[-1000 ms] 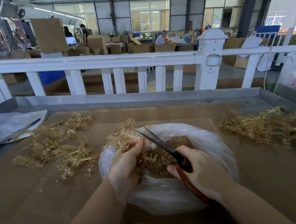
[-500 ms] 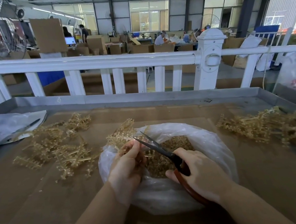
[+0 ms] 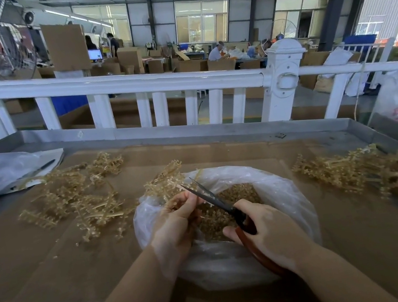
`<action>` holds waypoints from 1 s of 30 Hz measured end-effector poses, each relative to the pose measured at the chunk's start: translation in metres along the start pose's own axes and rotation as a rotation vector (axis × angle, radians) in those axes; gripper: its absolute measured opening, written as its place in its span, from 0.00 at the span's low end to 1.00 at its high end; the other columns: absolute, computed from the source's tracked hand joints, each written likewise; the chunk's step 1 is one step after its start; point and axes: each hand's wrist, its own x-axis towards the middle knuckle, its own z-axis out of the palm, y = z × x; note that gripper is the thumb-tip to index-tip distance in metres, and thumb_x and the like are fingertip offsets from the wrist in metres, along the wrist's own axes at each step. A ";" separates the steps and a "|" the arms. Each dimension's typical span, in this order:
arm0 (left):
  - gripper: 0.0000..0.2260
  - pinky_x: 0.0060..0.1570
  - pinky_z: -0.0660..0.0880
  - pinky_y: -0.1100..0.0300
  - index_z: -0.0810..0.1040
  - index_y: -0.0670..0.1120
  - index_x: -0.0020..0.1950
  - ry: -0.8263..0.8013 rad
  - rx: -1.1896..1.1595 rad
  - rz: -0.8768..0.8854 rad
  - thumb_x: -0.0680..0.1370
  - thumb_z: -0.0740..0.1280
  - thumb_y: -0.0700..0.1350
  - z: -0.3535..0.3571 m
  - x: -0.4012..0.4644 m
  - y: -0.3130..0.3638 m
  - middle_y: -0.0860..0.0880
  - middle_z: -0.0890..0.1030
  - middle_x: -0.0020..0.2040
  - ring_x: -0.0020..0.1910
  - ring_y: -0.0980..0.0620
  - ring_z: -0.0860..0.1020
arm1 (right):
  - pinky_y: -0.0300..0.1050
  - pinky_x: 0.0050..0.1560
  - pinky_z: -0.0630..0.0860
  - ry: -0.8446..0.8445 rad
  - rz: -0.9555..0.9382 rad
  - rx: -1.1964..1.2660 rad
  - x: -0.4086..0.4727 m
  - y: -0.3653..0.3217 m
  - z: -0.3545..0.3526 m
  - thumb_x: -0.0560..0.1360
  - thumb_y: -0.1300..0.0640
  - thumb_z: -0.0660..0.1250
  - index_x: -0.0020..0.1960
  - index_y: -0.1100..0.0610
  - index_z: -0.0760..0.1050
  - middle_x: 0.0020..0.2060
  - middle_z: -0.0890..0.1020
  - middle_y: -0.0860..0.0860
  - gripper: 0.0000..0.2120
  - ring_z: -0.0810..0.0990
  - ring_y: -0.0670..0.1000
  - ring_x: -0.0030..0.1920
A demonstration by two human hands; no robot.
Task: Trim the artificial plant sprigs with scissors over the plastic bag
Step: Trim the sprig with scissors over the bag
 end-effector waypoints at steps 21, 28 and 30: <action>0.10 0.21 0.69 0.69 0.75 0.47 0.34 0.039 -0.002 -0.079 0.76 0.68 0.39 0.006 -0.003 0.004 0.51 0.79 0.29 0.23 0.59 0.75 | 0.32 0.34 0.69 0.004 -0.034 -0.051 0.002 0.001 -0.002 0.74 0.37 0.63 0.47 0.49 0.72 0.31 0.75 0.43 0.15 0.74 0.42 0.32; 0.10 0.24 0.71 0.67 0.75 0.47 0.35 0.019 0.024 -0.084 0.76 0.67 0.40 0.005 -0.004 0.005 0.51 0.78 0.31 0.27 0.57 0.74 | 0.32 0.35 0.69 0.008 -0.016 -0.055 0.002 0.000 -0.003 0.74 0.36 0.62 0.47 0.47 0.72 0.32 0.75 0.43 0.15 0.74 0.41 0.34; 0.09 0.30 0.75 0.64 0.75 0.45 0.36 -0.010 0.031 -0.089 0.76 0.67 0.40 0.005 -0.004 0.004 0.48 0.79 0.34 0.31 0.54 0.77 | 0.33 0.35 0.69 0.012 -0.004 -0.054 0.002 -0.002 -0.003 0.74 0.36 0.61 0.46 0.47 0.71 0.32 0.76 0.43 0.15 0.75 0.41 0.34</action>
